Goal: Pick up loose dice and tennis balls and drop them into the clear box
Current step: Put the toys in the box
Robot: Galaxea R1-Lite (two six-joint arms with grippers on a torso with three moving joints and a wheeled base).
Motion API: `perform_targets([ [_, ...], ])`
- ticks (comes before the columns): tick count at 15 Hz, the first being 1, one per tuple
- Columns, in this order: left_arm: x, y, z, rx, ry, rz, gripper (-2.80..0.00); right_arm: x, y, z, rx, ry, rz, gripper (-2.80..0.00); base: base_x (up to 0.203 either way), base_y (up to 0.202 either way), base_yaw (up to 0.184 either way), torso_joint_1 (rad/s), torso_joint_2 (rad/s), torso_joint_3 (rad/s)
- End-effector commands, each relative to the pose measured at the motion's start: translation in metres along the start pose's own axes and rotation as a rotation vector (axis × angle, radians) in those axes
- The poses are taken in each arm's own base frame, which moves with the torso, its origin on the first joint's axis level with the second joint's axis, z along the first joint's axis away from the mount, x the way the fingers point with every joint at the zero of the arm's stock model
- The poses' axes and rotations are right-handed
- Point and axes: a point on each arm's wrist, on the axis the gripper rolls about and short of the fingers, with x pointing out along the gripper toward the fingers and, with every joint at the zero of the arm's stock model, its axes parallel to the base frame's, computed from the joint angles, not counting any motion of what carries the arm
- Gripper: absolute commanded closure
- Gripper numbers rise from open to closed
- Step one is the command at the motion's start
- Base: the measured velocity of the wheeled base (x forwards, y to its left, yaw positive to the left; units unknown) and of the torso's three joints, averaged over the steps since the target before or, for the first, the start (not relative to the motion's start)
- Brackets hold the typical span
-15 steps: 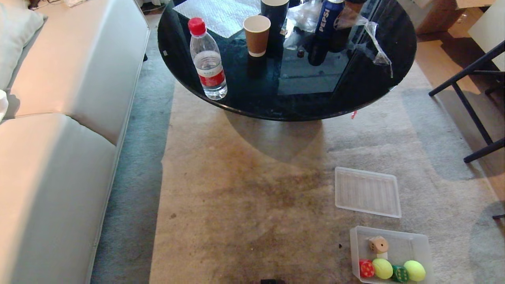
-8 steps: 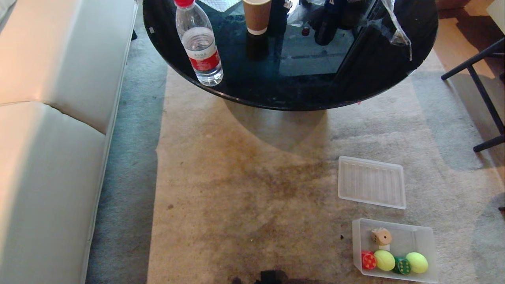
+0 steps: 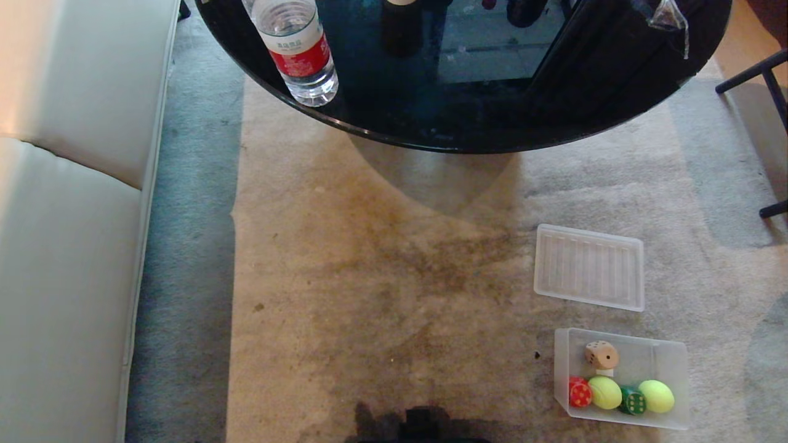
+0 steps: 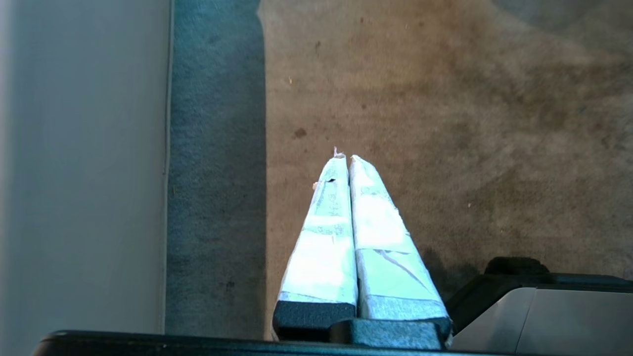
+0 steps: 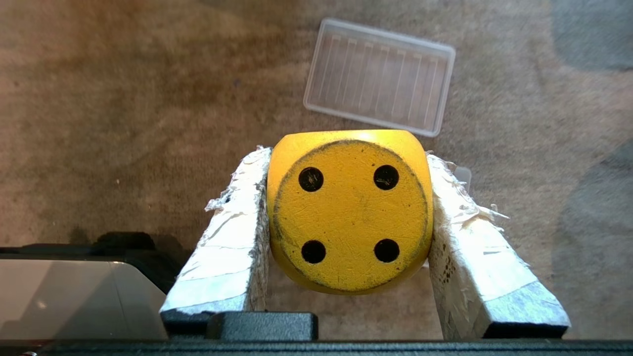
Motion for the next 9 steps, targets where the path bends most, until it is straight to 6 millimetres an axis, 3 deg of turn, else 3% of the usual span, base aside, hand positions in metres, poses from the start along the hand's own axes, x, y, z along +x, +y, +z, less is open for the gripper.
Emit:
perform_targets([
  [1,0.0001,0.0000,-0.0005,0.000,0.002,0.000,0.00,0.0002,0.0000,-0.0004,-0.001,0.002,0.001,0.00,0.000,0.000,0.000,0.002,0.00,-0.198],
  [9,0.0000,0.0000,-0.0001,0.000,0.001,0.000,0.00,0.0002,0.0000,-0.0004,-0.001,0.002,0.001,0.00,0.000,0.000,0.000,0.003,0.00,-0.197],
])
